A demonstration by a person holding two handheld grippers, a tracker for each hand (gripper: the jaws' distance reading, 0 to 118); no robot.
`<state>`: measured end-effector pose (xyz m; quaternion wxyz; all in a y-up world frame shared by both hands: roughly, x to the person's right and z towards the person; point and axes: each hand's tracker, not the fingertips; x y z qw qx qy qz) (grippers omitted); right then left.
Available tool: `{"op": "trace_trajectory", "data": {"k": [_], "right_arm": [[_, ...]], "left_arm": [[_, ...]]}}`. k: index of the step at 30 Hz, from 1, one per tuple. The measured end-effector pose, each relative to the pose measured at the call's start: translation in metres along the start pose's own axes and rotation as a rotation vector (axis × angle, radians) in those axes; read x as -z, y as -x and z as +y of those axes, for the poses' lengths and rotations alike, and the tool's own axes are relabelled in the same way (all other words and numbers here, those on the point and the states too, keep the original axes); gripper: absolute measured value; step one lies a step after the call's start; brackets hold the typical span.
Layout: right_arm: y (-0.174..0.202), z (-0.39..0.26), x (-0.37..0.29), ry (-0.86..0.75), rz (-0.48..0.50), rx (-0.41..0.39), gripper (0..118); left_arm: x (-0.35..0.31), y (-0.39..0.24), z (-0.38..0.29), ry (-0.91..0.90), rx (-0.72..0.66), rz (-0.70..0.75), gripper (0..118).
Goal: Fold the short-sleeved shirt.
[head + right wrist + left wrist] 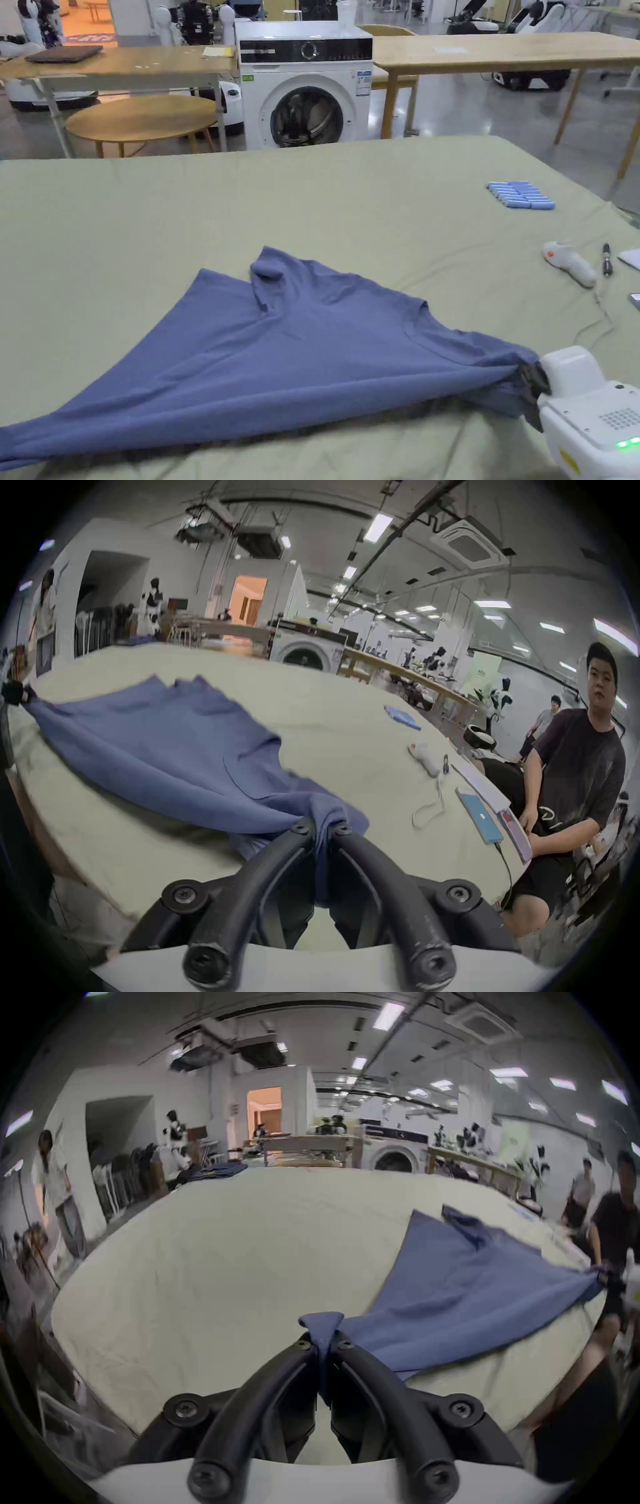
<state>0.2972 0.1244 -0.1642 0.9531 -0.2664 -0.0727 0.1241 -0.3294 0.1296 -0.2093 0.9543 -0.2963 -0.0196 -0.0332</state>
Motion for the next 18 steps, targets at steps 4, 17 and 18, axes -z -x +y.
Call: {"op": "trace_trajectory", "data": {"k": [4, 17, 18], "right_arm": [[-0.006, -0.018, 0.012, 0.102, 0.050, 0.095, 4], [0.066, 0.044, -0.111, -0.212, 0.056, 0.165, 103], [0.075, 0.045, -0.117, -0.249, 0.102, 0.188, 87]], "left_arm": [[0.011, 0.001, -0.017, 0.069, 0.018, 0.040, 13], [-0.135, -0.062, 0.014, -0.380, -0.044, 0.105, 78], [-0.144, -0.068, 0.011, -0.392, -0.039, 0.136, 53]]}}
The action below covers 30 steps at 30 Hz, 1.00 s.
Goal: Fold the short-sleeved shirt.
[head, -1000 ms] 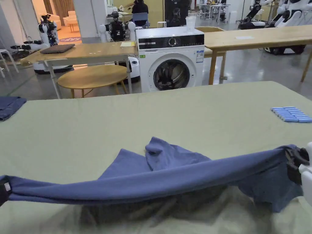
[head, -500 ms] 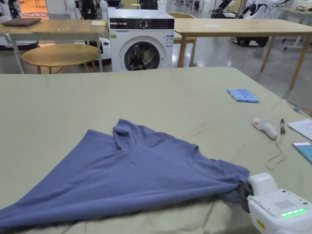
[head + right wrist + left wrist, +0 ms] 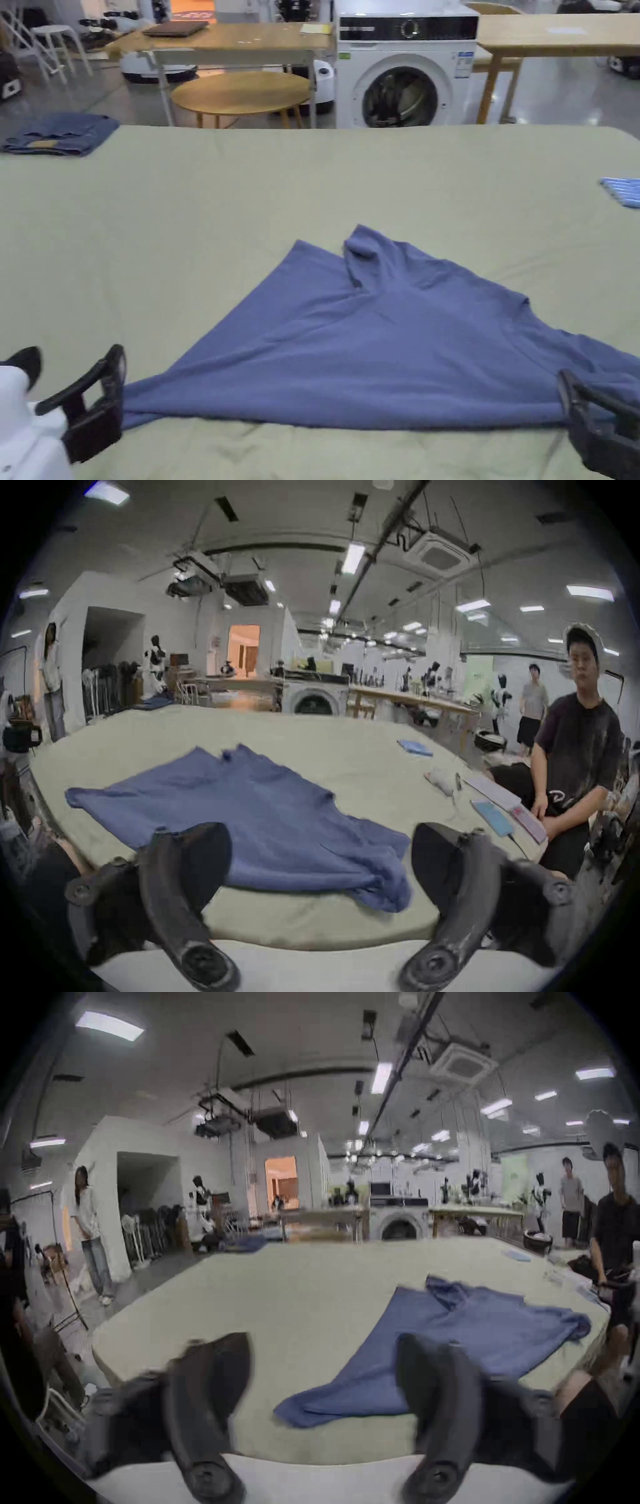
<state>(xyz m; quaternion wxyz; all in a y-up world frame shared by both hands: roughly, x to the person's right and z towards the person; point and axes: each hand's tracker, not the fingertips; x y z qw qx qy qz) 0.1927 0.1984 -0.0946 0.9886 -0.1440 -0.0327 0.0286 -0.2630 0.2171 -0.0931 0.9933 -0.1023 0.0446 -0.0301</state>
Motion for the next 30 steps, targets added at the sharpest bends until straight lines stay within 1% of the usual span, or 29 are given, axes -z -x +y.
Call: {"op": "trace_trajectory", "data": {"k": [1, 2, 3, 4, 5, 6, 7, 8, 11, 14, 15, 16, 17, 18, 19, 20, 23, 24, 25, 26, 27, 28, 29, 30], "right_arm": [[0.014, 0.000, -0.003, -0.020, 0.028, 0.031, 47], [0.022, -0.001, -0.002, -0.019, 0.039, 0.048, 4], [0.030, -0.004, 0.002, -0.001, 0.049, 0.071, 0], [0.042, -0.008, 0.003, 0.011, 0.085, 0.079, 0], [0.053, -0.009, 0.006, 0.027, 0.151, 0.080, 0], [0.061, -0.013, 0.011, 0.055, 0.184, 0.062, 0], [0.070, -0.018, 0.017, 0.087, 0.175, 0.028, 0], [0.077, -0.022, 0.021, 0.110, 0.190, 0.003, 0], [0.093, -0.031, 0.026, 0.136, 0.220, 0.006, 0], [0.099, -0.034, 0.031, 0.166, 0.247, -0.014, 0], [0.102, -0.035, 0.032, 0.172, 0.248, -0.026, 0], [0.104, -0.036, 0.034, 0.178, 0.252, -0.037, 0], [0.099, -0.035, 0.035, 0.181, 0.253, -0.039, 0], [0.098, -0.035, 0.036, 0.184, 0.256, -0.038, 0], [0.098, -0.034, 0.037, 0.188, 0.259, -0.032, 0], [0.097, -0.033, 0.038, 0.190, 0.260, -0.028, 0], [0.095, -0.028, 0.038, 0.194, 0.237, -0.051, 0], [0.094, -0.028, 0.039, 0.199, 0.231, -0.051, 0], [0.087, -0.028, 0.039, 0.205, 0.226, -0.048, 0], [0.086, -0.027, 0.040, 0.212, 0.224, -0.043, 0], [0.086, -0.027, 0.042, 0.220, 0.224, -0.039, 0], [0.084, -0.026, 0.044, 0.235, 0.226, -0.034, 0], [0.082, -0.026, 0.046, 0.245, 0.232, -0.031, 0], [0.081, -0.025, 0.047, 0.250, 0.238, -0.027, 0]], "left_arm": [[-0.008, -0.005, -0.001, -0.015, 0.008, 0.040, 15], [-0.014, -0.007, -0.004, -0.023, 0.008, 0.069, 0], [-0.013, -0.003, -0.016, -0.012, -0.006, 0.066, 0], [-0.016, 0.000, -0.022, 0.013, -0.040, 0.021, 0], [-0.016, 0.005, -0.028, 0.046, -0.058, -0.027, 0], [-0.014, 0.008, -0.035, 0.082, -0.060, -0.024, 0], [-0.012, 0.010, -0.042, 0.122, -0.061, -0.010, 0], [-0.007, 0.016, -0.049, 0.169, -0.074, -0.018, 0], [0.008, 0.030, -0.066, 0.247, -0.197, -0.031, 0], [0.046, 0.041, -0.074, 0.363, -0.178, -0.063, 0], [0.057, 0.045, -0.077, 0.350, -0.185, -0.078, 0], [0.073, 0.050, -0.081, 0.336, -0.197, -0.063, 6], [0.087, 0.056, -0.084, 0.347, -0.218, -0.059, 35], [0.103, 0.060, -0.085, 0.396, -0.235, -0.096, 75], [0.118, 0.064, -0.087, 0.448, -0.271, -0.079, 113], [0.129, 0.068, -0.089, 0.448, -0.304, -0.068, 117], [0.157, 0.072, -0.087, 0.446, -0.328, -0.046, 116], [0.166, 0.072, -0.090, 0.468, -0.320, -0.027, 116], [0.173, 0.072, -0.093, 0.522, -0.317, -0.024, 114], [0.179, 0.071, -0.097, 0.595, -0.318, -0.071, 103], [0.179, 0.065, -0.096, 0.637, -0.337, -0.122, 80], [0.180, 0.062, -0.101, 0.663, -0.340, -0.140, 50], [0.178, 0.058, -0.100, 0.635, -0.275, -0.080, 46], [0.173, 0.058, -0.097, 0.597, -0.271, -0.105, 36]]}}
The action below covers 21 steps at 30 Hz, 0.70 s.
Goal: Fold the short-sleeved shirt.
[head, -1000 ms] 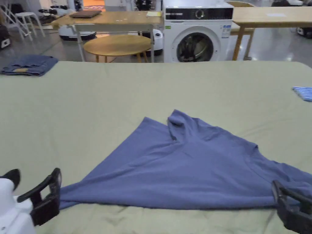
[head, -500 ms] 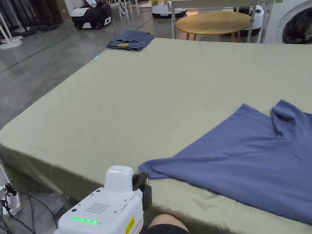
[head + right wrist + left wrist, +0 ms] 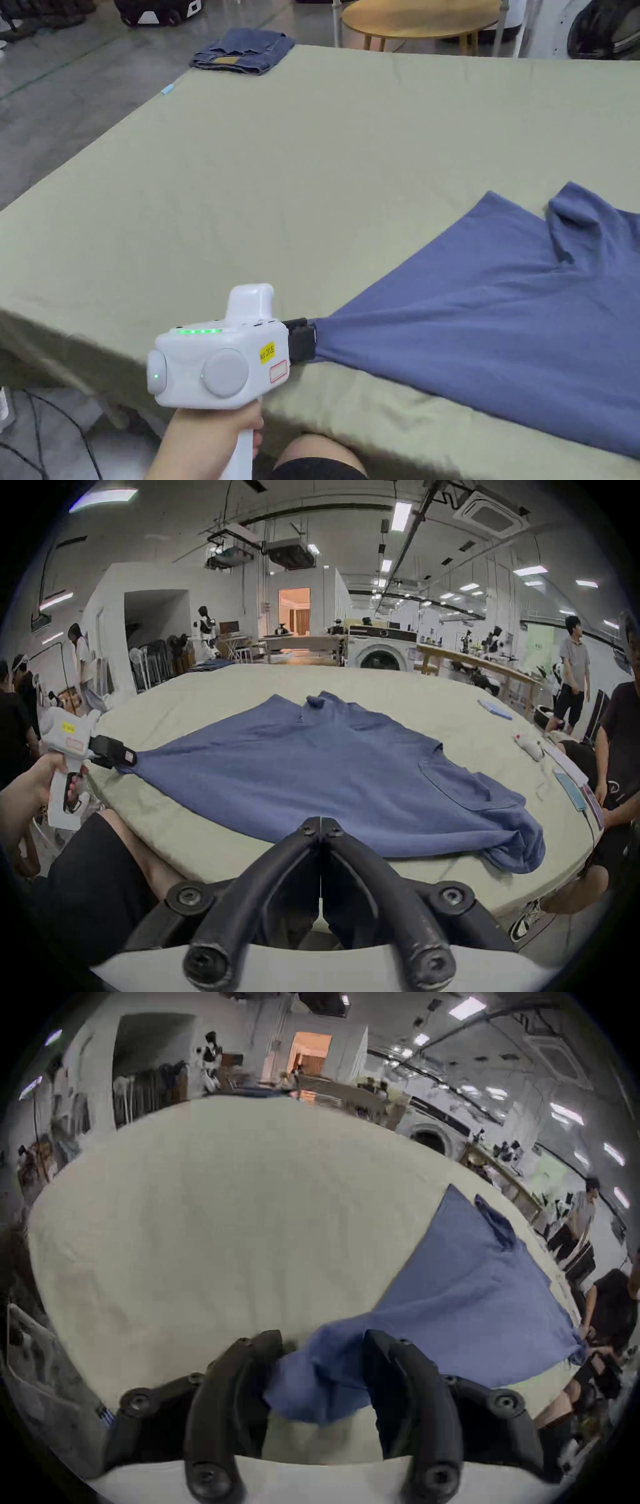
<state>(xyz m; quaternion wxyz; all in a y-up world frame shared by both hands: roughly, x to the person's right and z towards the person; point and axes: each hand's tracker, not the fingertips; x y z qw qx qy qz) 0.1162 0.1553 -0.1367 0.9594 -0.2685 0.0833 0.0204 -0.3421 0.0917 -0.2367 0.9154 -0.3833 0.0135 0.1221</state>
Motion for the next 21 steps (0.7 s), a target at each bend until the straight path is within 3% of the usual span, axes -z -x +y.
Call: {"op": "trace_trajectory", "data": {"k": [1, 2, 4, 11, 15, 17, 18, 19, 21], "right_arm": [[-0.001, 0.001, 0.001, 0.005, 0.004, 0.002, 0], [-0.001, 0.002, 0.002, 0.011, 0.008, 0.001, 0], [-0.007, 0.004, 0.007, 0.024, 0.011, -0.010, 0], [-0.029, 0.041, 0.056, 0.045, 0.027, -0.109, 0], [-0.081, 0.091, 0.134, 0.105, 0.087, -0.067, 8], [-0.105, 0.119, 0.187, 0.147, 0.061, -0.053, 80], [-0.116, 0.129, 0.212, 0.171, 0.050, -0.042, 108], [-0.128, 0.137, 0.239, 0.200, 0.059, -0.045, 118], [-0.145, 0.150, 0.288, 0.241, 0.002, -0.041, 118]], "left_arm": [[-0.005, 0.002, 0.003, -0.004, 0.006, -0.032, 8], [-0.007, 0.002, 0.003, -0.011, -0.004, -0.042, 0], [-0.008, 0.001, 0.001, -0.013, -0.023, -0.053, 0], [-0.027, -0.014, 0.001, -0.068, 0.158, -0.062, 0], [-0.044, -0.022, 0.004, -0.125, 0.201, -0.077, 0], [-0.050, -0.028, 0.006, -0.138, 0.211, -0.077, 0], [-0.051, -0.029, 0.006, -0.142, 0.215, -0.075, 0], [-0.051, -0.031, 0.006, -0.142, 0.219, -0.075, 0], [-0.049, -0.032, 0.009, -0.137, 0.220, -0.068, 0]]}}
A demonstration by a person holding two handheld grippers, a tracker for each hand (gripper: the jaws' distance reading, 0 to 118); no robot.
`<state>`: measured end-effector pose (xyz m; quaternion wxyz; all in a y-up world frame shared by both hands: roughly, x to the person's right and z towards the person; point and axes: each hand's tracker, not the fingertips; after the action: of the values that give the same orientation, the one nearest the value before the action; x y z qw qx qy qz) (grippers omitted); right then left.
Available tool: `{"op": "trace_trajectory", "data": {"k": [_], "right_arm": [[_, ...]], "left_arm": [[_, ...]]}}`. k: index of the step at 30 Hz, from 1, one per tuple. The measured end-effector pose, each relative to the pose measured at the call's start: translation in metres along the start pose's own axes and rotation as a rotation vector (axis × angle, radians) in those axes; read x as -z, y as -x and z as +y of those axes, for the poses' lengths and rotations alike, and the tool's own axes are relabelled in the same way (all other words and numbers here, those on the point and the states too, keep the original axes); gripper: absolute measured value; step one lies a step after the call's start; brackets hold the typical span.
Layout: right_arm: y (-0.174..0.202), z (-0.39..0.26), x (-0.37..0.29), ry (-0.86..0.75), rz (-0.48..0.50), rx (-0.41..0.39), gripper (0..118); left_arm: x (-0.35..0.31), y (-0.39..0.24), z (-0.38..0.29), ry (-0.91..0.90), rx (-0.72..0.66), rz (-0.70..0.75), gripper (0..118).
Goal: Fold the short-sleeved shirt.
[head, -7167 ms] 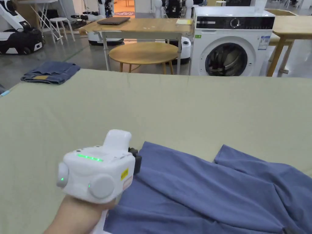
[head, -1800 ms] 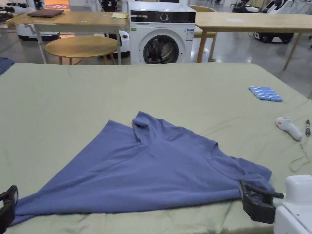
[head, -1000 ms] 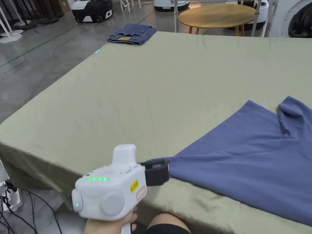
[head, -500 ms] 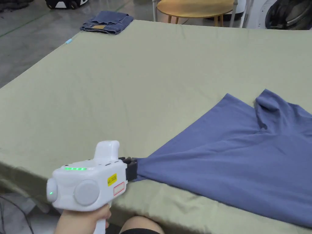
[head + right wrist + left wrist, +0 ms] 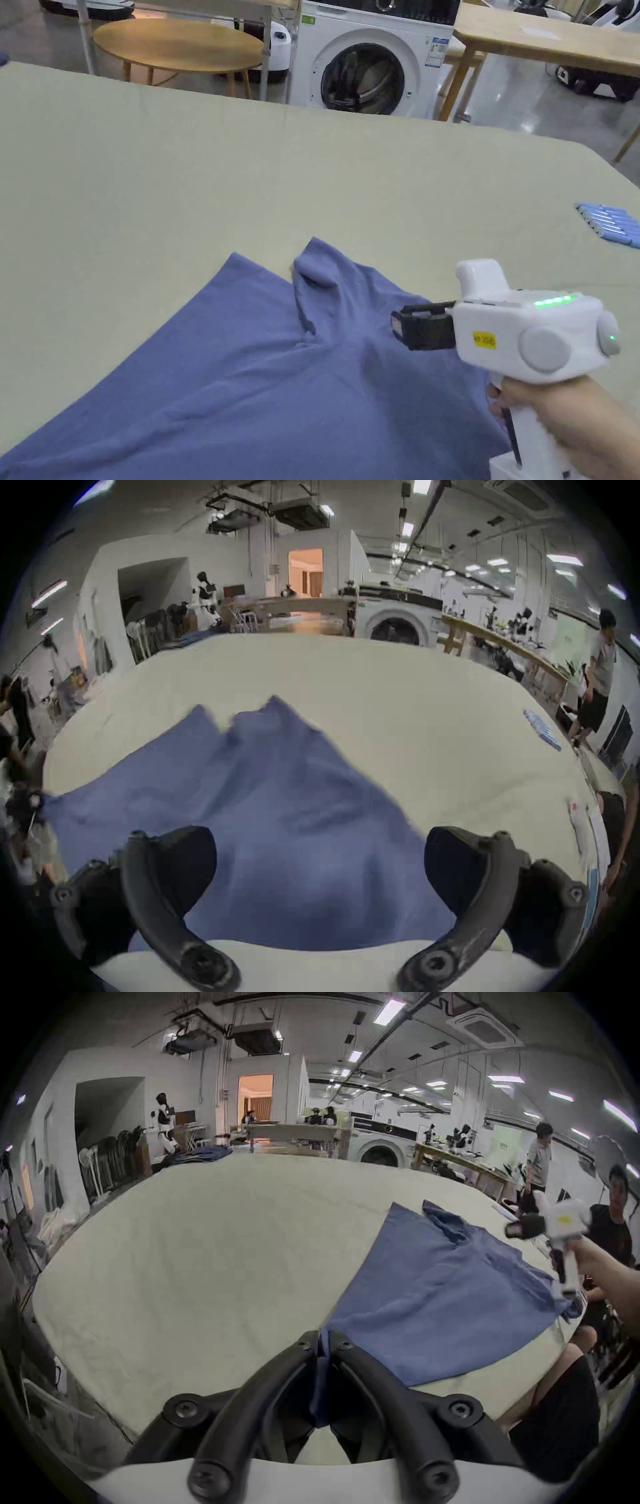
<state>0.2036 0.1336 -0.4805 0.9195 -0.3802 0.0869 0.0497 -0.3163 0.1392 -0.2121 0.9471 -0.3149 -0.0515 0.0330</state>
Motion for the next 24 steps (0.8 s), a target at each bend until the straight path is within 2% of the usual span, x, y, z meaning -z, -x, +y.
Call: {"op": "trace_trajectory", "data": {"k": [2, 4, 7, 8, 9, 10, 11, 14, 17, 24], "right_arm": [[-0.012, 0.011, 0.040, 0.062, -0.007, 0.024, 118], [-0.019, 0.011, 0.070, 0.100, -0.066, 0.031, 118], [-0.006, 0.001, 0.075, 0.158, -0.016, 0.035, 103], [-0.002, 0.000, 0.065, 0.089, -0.061, -0.001, 85], [0.001, -0.002, 0.054, 0.058, 0.016, -0.029, 60], [0.011, -0.004, 0.043, 0.034, 0.031, -0.039, 10], [0.016, -0.006, 0.038, 0.048, 0.002, -0.049, 2], [0.031, -0.010, 0.008, 0.073, 0.003, -0.060, 2], [0.031, -0.005, -0.052, -0.071, -0.005, -0.035, 2], [-0.013, 0.049, -0.237, -0.356, -0.109, -0.002, 2]], "left_arm": [[0.003, 0.000, -0.001, 0.011, -0.008, -0.002, 0], [0.008, 0.002, 0.000, 0.022, -0.014, 0.005, 0], [0.011, 0.003, -0.001, 0.035, -0.019, 0.021, 0], [0.013, 0.015, -0.006, 0.042, -0.021, 0.021, 0], [0.013, 0.015, -0.006, 0.047, -0.024, 0.021, 0], [0.012, 0.015, -0.006, 0.047, -0.023, 0.022, 0], [0.011, 0.015, -0.004, 0.044, -0.021, 0.022, 0], [0.003, 0.013, 0.012, 0.020, -0.005, 0.009, 0], [-0.013, 0.020, 0.041, -0.039, 0.005, -0.019, 0], [-0.067, 0.005, 0.168, -0.253, 0.076, -0.022, 0]]}}
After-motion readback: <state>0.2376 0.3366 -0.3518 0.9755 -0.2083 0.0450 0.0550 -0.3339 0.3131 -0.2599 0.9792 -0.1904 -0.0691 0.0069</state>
